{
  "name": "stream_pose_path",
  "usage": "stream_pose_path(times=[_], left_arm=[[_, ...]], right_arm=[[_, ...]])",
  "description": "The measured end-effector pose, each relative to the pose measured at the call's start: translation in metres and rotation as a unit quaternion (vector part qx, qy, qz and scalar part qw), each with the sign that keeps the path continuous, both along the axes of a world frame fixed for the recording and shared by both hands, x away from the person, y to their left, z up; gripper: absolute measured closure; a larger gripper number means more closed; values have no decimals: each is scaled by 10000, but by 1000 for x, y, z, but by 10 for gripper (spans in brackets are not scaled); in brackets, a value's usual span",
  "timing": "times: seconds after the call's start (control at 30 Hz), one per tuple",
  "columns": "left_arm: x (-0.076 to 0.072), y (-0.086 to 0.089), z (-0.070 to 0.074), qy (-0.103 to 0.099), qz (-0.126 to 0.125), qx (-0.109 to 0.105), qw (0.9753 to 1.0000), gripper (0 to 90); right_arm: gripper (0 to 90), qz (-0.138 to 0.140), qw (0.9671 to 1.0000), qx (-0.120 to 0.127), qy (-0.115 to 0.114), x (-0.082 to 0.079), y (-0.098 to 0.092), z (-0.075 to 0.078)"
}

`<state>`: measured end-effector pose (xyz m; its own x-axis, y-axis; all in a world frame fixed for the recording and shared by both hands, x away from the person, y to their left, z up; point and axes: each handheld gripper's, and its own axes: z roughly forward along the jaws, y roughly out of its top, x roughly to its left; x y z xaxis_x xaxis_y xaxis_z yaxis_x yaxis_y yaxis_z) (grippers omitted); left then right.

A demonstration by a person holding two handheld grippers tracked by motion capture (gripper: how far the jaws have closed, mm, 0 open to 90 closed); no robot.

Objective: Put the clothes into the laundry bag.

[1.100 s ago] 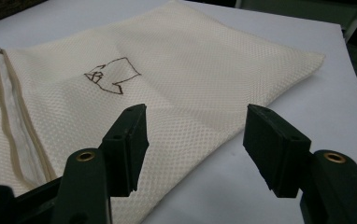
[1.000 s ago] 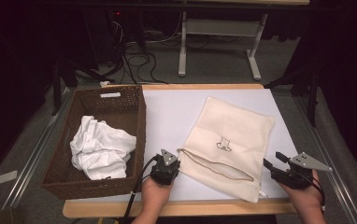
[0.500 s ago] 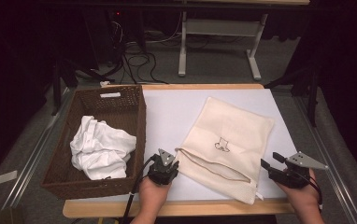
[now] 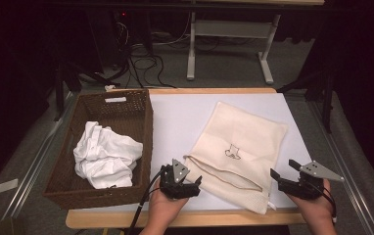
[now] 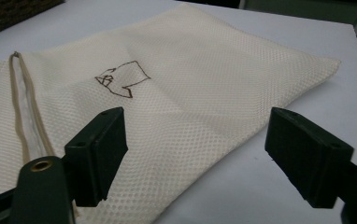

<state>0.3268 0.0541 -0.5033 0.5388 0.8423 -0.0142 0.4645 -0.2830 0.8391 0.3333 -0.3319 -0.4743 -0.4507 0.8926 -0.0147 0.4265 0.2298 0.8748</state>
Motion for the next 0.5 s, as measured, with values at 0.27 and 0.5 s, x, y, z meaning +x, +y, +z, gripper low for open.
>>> stream_pose_path(times=[0.27, 0.5], left_arm=[[-8, -7, 11, -175, -434, -76, 9989, 0], [-15, -10, 31, -376, -601, -219, 9972, 7]], right_arm=[[141, 300, 9992, -57, -271, -14, 16, 4], [120, 402, 9989, -46, -237, -13, 23, 2]])
